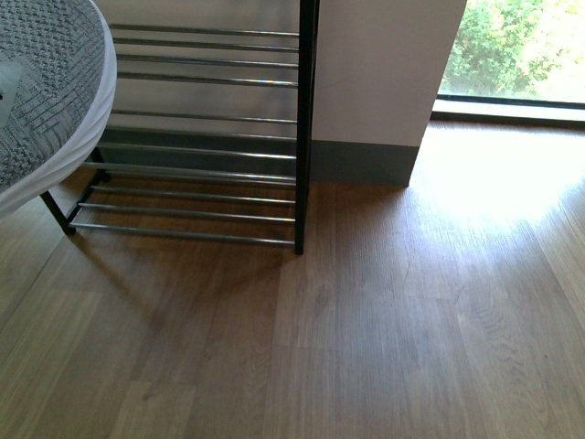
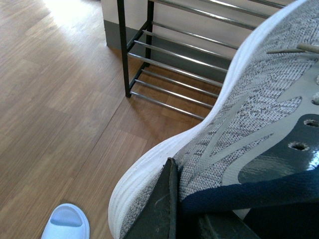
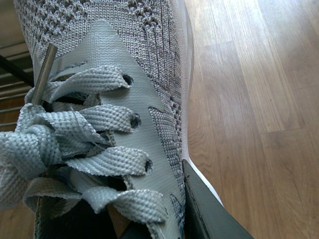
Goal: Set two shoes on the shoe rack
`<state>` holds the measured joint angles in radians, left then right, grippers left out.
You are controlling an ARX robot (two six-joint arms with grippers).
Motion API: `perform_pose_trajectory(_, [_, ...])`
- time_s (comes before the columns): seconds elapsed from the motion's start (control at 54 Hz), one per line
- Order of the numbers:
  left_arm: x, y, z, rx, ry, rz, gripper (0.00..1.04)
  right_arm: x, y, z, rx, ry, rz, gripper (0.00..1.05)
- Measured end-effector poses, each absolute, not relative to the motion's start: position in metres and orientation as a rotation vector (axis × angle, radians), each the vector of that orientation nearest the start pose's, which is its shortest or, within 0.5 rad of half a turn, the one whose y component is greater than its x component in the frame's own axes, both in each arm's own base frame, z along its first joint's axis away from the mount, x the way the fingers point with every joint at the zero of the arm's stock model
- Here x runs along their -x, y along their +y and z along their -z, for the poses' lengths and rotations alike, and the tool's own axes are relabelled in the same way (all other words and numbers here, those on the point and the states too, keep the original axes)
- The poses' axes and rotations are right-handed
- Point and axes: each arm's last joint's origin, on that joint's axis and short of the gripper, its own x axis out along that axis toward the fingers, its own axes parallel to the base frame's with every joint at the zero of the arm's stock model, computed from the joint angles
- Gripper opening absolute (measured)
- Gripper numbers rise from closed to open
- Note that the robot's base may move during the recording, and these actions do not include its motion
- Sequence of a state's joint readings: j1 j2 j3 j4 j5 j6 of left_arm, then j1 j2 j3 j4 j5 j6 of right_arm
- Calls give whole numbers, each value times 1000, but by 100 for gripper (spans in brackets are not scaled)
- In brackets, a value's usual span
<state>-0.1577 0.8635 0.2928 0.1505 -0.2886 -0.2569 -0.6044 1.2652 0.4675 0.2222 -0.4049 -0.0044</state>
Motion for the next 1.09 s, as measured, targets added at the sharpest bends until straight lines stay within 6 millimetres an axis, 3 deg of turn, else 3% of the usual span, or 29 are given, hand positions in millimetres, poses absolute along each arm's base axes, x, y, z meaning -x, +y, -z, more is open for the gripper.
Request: perform_pose_trajectory(1.092, [-173,-19,-183,160,391,-185,2,-199,-123,-170,-274,505,186,1])
